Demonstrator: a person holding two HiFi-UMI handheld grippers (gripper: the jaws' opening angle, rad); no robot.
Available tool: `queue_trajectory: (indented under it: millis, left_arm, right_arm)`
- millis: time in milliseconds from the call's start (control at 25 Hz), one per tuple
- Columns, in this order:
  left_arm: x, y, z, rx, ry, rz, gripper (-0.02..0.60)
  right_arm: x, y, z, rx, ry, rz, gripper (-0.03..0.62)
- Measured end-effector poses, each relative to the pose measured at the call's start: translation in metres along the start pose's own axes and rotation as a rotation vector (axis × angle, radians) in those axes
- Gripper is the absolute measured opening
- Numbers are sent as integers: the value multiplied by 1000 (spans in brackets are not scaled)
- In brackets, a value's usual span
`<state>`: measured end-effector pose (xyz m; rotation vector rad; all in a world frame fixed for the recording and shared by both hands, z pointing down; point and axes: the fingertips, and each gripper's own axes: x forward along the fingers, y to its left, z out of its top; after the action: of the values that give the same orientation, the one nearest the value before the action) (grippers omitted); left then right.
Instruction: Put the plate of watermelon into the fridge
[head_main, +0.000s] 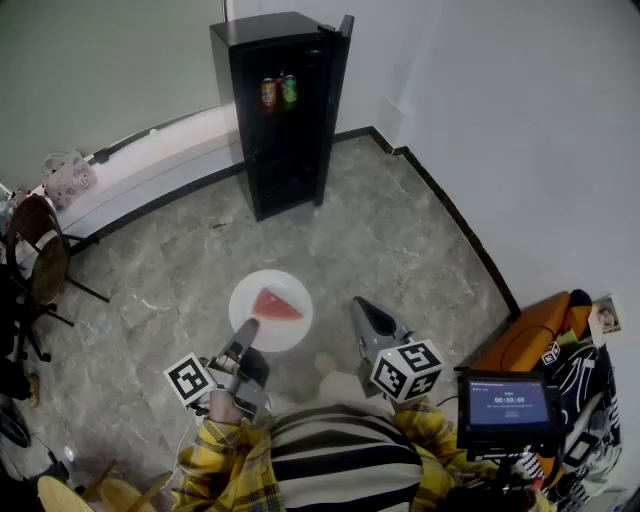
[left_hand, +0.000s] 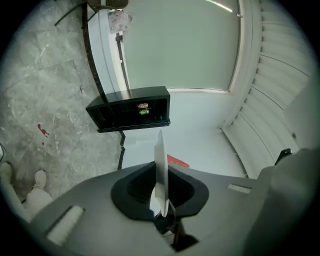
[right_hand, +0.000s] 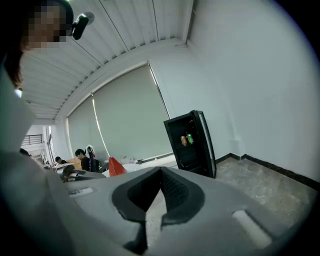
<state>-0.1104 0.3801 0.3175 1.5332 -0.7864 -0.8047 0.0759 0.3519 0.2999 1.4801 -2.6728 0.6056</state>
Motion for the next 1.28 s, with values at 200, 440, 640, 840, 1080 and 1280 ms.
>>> queue_trajectory:
  millis: [200,440,640,840,1080,1280]
  left_arm:
    - [-9,3,-19,-31,7,19,17]
    - [-9,5,-17,-31,0,22,15]
    - [-10,3,-18,-31,-1,17,15]
    - [-13,3,-20,-35,5,16,15]
    - [-29,2,-21,-34,6,20,15]
    - [-35,5,-19,-36,2,26,15]
  right_arm:
    - [-15,1,-6,0,40,-9,-3]
    - [-12,2,-5,-11,35,-2,-3]
    - [-14,5,1,16,10,12,-2]
    - [-15,13,1,10,4,27,-2]
    - [-21,29,-11,20,10,38,-2]
    - [-21,36,-17,15,-7,31,-2]
